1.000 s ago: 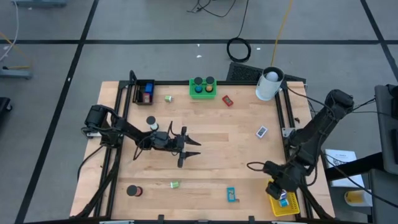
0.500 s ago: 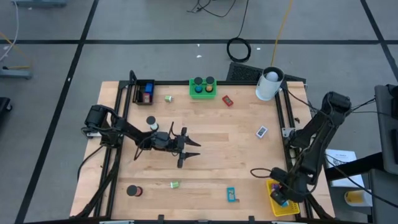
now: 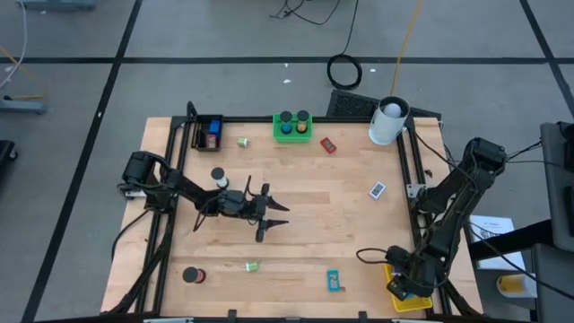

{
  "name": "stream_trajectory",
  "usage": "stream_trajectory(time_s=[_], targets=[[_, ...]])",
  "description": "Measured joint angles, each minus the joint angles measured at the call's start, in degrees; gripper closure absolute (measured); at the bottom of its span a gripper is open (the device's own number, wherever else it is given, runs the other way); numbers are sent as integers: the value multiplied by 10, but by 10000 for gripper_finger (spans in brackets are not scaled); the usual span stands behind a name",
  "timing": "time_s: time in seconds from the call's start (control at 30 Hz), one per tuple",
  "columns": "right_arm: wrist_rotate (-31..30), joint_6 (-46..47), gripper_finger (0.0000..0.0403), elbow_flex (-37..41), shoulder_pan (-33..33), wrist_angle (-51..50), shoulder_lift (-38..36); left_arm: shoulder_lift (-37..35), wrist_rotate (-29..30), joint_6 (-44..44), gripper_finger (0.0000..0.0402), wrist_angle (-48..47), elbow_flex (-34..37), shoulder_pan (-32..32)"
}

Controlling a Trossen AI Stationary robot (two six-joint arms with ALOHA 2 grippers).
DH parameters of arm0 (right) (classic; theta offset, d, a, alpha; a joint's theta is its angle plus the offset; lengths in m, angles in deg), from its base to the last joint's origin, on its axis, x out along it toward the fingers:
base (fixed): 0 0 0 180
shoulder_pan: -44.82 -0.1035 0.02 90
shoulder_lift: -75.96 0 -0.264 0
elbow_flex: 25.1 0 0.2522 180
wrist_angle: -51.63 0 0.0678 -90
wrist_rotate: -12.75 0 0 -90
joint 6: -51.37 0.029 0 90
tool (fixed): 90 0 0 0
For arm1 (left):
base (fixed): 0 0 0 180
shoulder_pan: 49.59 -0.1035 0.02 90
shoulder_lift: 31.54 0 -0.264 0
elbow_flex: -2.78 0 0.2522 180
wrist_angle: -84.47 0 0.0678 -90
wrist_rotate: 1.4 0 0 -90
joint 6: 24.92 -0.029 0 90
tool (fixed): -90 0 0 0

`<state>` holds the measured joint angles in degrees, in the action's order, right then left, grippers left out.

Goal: Pick & Place Office items
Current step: Put the purple charger adapter into the yellow basket, then put the white digital clock into the black basket

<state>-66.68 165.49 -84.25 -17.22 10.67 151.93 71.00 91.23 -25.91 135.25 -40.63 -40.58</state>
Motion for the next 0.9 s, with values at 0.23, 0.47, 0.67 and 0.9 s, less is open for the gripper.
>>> stream_trajectory(time_s=[0.23, 0.47, 0.67, 0.9], targets=[[2, 1, 215, 0, 2, 0, 0, 0, 0, 0, 220, 0, 0, 0], [46, 14, 244, 0, 7, 10, -26, 0, 10, 5, 220, -15, 0, 0], [-58, -99, 332, 0, 27, -50, -100, 0, 42, 22, 232, -20, 0, -9], [-266, -411, 389, 0, 108, -102, -155, 0, 50, 14, 328, -32, 0, -23]])
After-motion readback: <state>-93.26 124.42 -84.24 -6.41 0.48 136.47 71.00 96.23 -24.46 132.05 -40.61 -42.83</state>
